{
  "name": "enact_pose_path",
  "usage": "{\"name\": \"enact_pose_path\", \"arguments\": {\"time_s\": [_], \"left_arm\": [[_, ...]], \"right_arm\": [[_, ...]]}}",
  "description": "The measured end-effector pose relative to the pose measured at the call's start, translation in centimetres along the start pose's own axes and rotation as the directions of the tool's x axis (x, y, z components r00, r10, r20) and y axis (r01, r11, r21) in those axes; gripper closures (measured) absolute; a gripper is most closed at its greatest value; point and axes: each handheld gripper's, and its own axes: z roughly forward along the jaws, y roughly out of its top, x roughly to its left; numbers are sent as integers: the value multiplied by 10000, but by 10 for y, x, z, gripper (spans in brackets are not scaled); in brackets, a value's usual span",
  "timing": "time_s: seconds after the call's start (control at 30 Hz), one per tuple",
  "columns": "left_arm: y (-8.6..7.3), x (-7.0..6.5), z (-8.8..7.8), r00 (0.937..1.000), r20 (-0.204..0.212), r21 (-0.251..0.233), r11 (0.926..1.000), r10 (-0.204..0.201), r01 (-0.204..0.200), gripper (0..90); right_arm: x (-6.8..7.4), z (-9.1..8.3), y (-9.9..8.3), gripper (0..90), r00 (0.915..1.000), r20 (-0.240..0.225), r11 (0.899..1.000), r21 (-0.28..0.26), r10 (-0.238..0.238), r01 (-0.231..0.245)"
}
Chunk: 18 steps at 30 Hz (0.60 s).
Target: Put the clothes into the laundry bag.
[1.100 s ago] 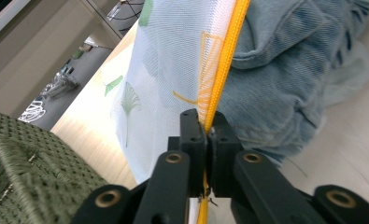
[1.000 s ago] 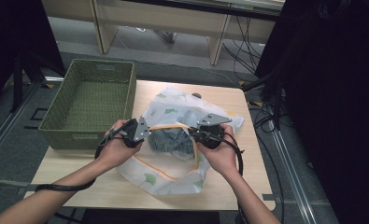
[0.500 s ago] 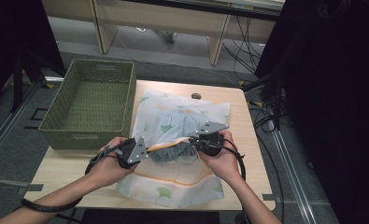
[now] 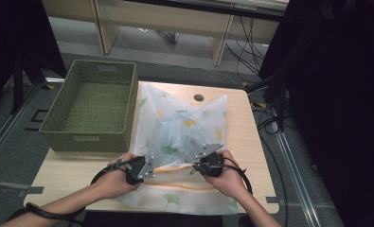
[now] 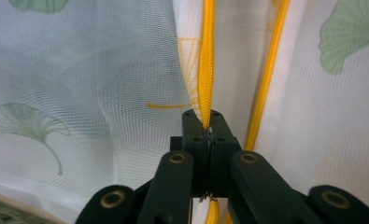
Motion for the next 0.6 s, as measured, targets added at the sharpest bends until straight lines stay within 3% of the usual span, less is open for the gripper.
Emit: {"name": "enact_pose_path", "arguments": {"time_s": [0.17,0.2,0.37,0.57,0.6], "left_arm": [[-4,-1,4,9998,203,192,9998,-14,10,879],[-5,-1,5,9998,207,187,9998,34,-38,879],[-8,-2,5,9994,347,182,9998,-34,27,879],[-9,-2,5,9980,548,-1,9995,-331,331,870],[-10,-3,5,9966,615,-197,9982,-549,562,858]], "right_arm": [[3,11,-6,891,9991,-404,9982,594,139,-115],[3,12,-7,891,9993,-375,9982,587,-61,83],[4,15,-7,893,9986,-533,9978,657,29,6],[5,18,-8,891,9973,-716,9963,837,-151,211],[5,18,-9,889,9972,-750,9956,927,-70,140]]}}
